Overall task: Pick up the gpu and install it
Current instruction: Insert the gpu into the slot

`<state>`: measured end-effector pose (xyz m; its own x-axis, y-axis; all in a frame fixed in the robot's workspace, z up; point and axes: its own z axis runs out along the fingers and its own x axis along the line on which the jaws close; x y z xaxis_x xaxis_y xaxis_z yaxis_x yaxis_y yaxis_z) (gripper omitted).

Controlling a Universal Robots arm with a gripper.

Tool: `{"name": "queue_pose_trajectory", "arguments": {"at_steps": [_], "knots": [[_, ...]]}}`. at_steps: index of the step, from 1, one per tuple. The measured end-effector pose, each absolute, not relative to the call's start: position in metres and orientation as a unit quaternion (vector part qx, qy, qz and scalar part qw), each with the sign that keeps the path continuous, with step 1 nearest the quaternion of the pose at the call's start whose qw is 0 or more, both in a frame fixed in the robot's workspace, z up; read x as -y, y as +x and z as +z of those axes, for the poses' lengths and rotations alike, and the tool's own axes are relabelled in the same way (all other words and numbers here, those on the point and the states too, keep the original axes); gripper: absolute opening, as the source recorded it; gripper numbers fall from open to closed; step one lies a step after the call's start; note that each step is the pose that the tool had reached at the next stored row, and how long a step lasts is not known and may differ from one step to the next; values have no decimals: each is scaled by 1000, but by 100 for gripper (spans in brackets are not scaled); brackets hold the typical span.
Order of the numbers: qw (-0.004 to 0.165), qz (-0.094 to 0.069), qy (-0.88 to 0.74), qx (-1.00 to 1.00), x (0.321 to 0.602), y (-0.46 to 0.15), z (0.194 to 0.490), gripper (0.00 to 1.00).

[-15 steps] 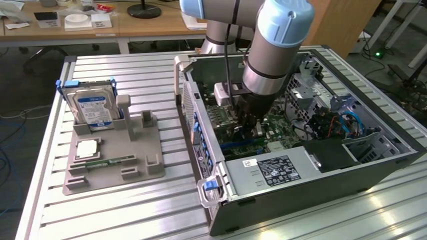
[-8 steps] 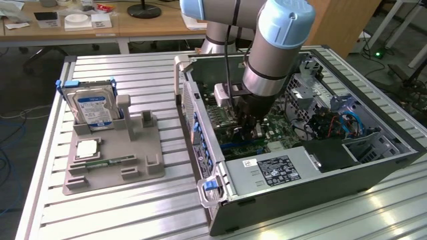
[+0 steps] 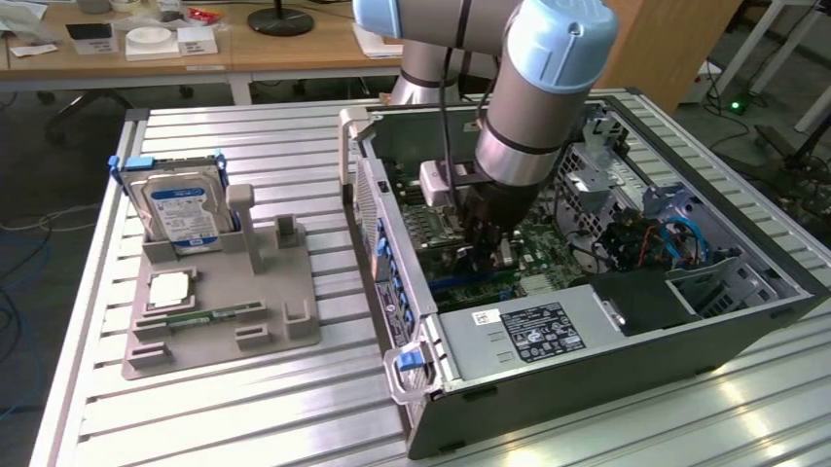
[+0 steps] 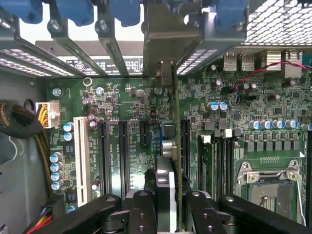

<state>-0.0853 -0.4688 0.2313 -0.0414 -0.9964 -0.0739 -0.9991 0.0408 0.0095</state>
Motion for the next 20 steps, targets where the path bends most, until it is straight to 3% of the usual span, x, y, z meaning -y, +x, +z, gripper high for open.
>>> {"name": "queue_pose_trajectory", "arguments": {"at_steps": [20], "knots": [[16, 36, -691, -722, 469, -82, 230, 29]]}}
